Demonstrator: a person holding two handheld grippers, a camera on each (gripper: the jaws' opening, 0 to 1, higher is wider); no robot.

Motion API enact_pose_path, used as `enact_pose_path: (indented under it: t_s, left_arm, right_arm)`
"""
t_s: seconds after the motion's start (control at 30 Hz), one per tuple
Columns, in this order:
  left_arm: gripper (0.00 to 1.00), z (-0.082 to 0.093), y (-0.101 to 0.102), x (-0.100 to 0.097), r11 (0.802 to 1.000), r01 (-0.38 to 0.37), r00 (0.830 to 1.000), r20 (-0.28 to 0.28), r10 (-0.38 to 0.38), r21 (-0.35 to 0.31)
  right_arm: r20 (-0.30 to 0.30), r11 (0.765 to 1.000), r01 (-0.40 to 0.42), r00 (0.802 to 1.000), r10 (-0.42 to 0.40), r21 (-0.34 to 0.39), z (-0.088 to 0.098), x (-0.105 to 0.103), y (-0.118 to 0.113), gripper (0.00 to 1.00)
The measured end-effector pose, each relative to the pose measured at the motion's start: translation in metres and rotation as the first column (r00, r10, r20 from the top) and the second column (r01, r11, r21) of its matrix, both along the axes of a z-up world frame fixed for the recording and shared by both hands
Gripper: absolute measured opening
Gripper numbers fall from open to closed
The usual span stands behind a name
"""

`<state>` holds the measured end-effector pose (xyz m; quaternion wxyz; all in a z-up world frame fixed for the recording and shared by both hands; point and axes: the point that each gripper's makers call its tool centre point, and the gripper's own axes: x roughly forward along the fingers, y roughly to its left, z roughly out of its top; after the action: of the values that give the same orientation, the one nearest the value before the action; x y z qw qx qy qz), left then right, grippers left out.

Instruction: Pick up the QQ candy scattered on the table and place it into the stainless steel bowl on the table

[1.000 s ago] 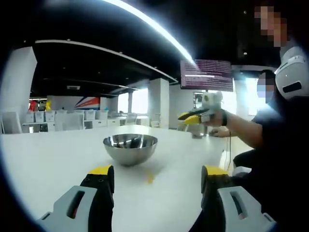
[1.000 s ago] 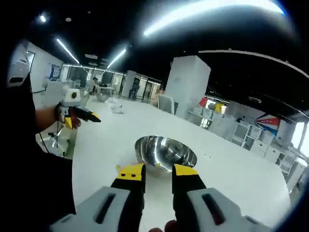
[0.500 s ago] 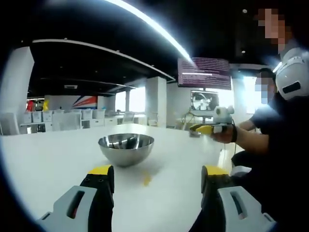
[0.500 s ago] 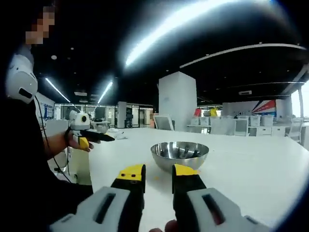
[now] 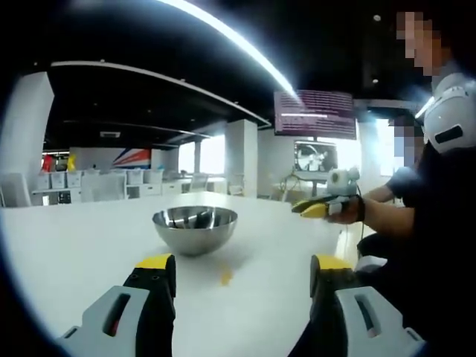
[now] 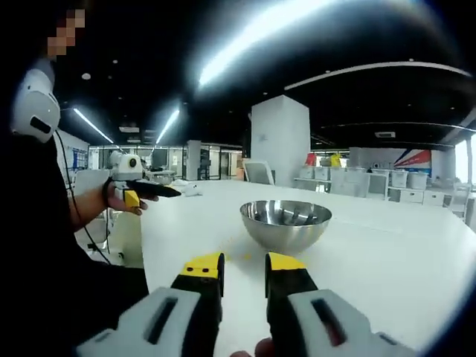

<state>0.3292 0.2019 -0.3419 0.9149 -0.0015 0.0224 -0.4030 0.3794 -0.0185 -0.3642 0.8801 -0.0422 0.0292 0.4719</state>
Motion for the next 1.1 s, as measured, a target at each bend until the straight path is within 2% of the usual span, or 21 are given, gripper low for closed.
enact_pose_path:
  t_s: [0.23,0.4,0.73,0.97,1.1]
  left_arm:
    - [0.74,0.003,0.004,-0.001,1.000,-0.004,1.000,0.009,0.004,-0.003]
    - [0.74,0.004,0.007,-0.001,1.000,-0.011,1.000,0.010,0.011,-0.001]
    - [0.74,0.008,0.011,-0.003,1.000,-0.017,1.000,0.017,0.017,0.000]
    - [0.74,0.004,0.013,-0.004,1.000,-0.020,1.000,0.009,0.020,0.001]
    - [0.74,0.003,0.014,-0.004,1.000,-0.021,1.000,0.006,0.021,0.001]
  right_arm:
    - [-0.028,0.999,-0.024,0.999,0.023,-0.042,-0.019,0.011,0.020,0.23]
    - [-0.031,0.994,-0.046,0.999,0.043,-0.099,-0.031,0.026,0.046,0.22]
    - [-0.059,0.980,-0.101,0.994,0.093,-0.170,-0.055,0.055,0.096,0.20]
    - [-0.083,0.967,-0.117,0.991,0.101,-0.224,-0.075,0.072,0.117,0.19]
    - [-0.086,0.961,-0.130,0.990,0.112,-0.243,-0.080,0.076,0.125,0.19]
